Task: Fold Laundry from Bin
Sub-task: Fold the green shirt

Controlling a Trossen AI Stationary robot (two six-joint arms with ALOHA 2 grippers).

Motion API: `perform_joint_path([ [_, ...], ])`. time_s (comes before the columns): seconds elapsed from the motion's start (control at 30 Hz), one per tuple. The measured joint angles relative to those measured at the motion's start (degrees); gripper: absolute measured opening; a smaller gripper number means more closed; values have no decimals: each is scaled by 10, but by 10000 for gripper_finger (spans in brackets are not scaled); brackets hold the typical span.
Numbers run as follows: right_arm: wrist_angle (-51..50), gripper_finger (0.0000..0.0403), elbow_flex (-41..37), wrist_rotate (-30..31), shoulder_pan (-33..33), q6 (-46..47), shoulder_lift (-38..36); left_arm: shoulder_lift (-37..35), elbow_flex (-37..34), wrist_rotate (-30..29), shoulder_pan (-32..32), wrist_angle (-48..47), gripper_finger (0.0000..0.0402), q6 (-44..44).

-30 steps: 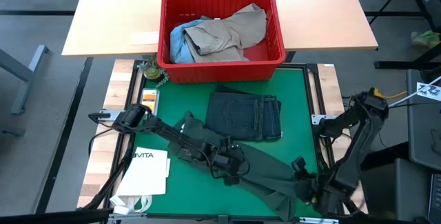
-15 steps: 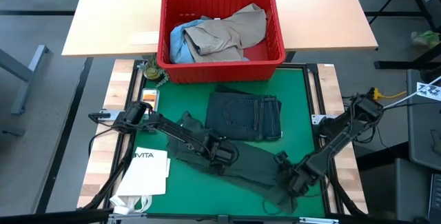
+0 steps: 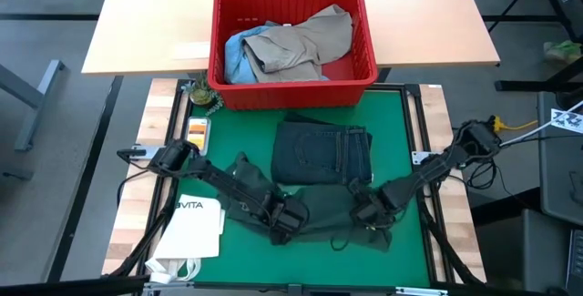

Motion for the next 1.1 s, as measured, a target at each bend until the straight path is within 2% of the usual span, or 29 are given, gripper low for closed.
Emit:
perform_joint_path([
  [0.13, -98, 140, 66, 33, -2, -22, -8, 0, 7, -30, -8, 26, 93, 1],
  [0.23, -173, 140, 107, 29, 3, -8, -10, 0, 15, -31, -9, 37, 93, 1],
  [0.37, -220, 140, 155, 26, 26, 10, -13, 0, 33, -33, -10, 40, 93, 3],
  [0.5, -196, 140, 189, 25, 64, 37, -12, 0, 48, -45, -9, 41, 93, 4],
  [0.63, -116, 140, 193, 22, 97, 41, -12, 0, 61, -73, -9, 58, 93, 25],
  [0.87, -23, 140, 193, 63, 128, 27, 23, 0, 53, -93, -9, 204, 93, 86],
  [1.0, -18, 140, 193, 60, 127, 11, 51, 0, 38, -119, -8, 275, 93, 117],
  [1.1, -17, 140, 193, 57, 127, 10, 72, 4, 36, -124, -3, 295, 93, 119],
])
